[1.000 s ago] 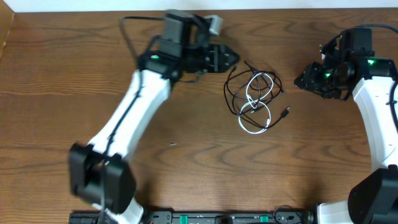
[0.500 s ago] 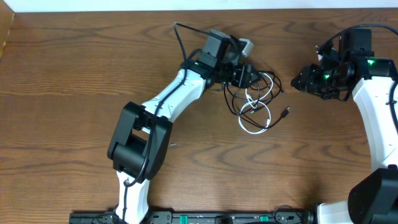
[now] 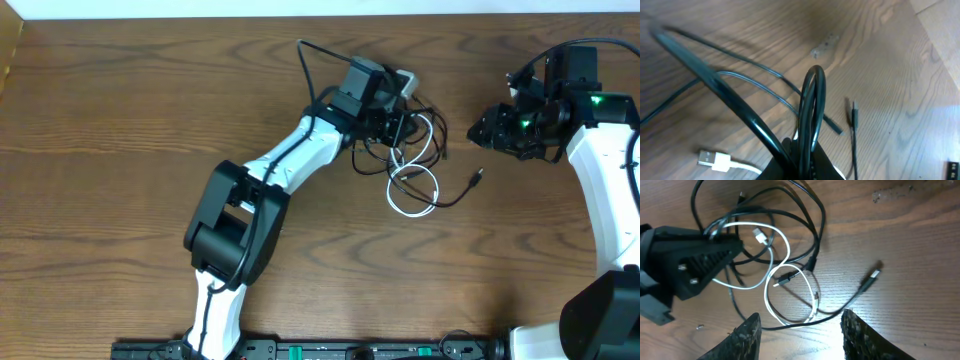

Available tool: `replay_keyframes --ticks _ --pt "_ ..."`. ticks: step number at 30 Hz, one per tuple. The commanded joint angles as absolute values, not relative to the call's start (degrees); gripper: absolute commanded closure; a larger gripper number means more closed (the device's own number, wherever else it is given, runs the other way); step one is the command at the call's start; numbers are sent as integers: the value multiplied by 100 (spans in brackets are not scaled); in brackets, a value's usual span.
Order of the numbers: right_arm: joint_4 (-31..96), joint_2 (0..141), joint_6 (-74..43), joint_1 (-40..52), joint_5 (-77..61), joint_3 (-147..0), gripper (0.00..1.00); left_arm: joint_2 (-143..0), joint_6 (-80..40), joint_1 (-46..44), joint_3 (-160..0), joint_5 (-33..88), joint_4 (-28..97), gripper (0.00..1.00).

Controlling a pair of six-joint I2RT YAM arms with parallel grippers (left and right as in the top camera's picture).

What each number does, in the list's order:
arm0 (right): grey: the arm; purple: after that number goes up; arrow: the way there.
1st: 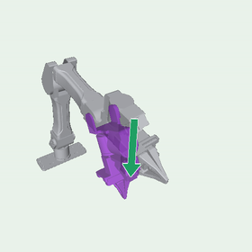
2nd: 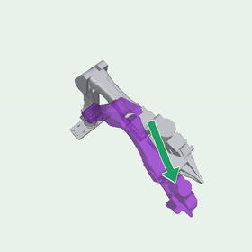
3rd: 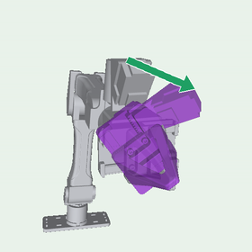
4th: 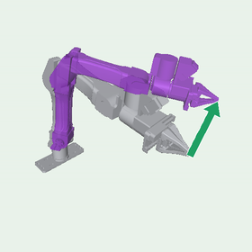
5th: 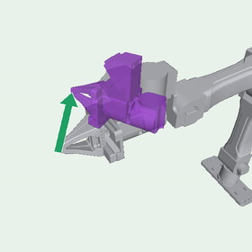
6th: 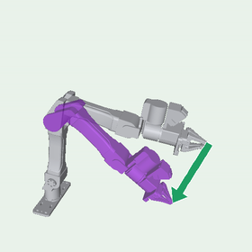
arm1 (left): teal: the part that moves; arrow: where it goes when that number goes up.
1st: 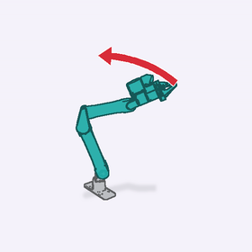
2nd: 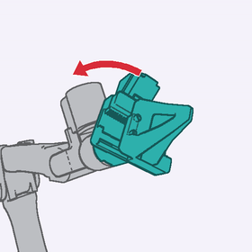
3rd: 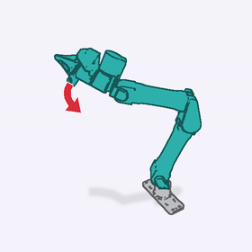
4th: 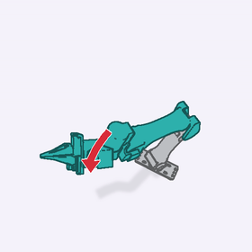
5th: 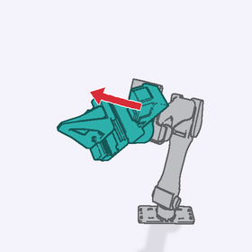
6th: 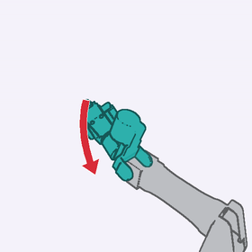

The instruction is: Untangle cables

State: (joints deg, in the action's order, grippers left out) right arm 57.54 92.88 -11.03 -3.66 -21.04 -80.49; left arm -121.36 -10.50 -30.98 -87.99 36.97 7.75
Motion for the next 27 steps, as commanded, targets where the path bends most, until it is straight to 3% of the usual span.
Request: replay_keyframes --ticks 1,13,27 --pt "5647 9174 -797 -276 -2473 -8053 54 -11478 -1385 -2884 -8842 3966 1004 92" --pt "4829 9177 -27 248 -3765 -8053 53 -10241 -2043 -2414 -8842 6558 1678 92" --pt "4215 9177 -934 257 -3955 -8053 50 -10224 -2110 -2379 -8840 6283 2373 92"
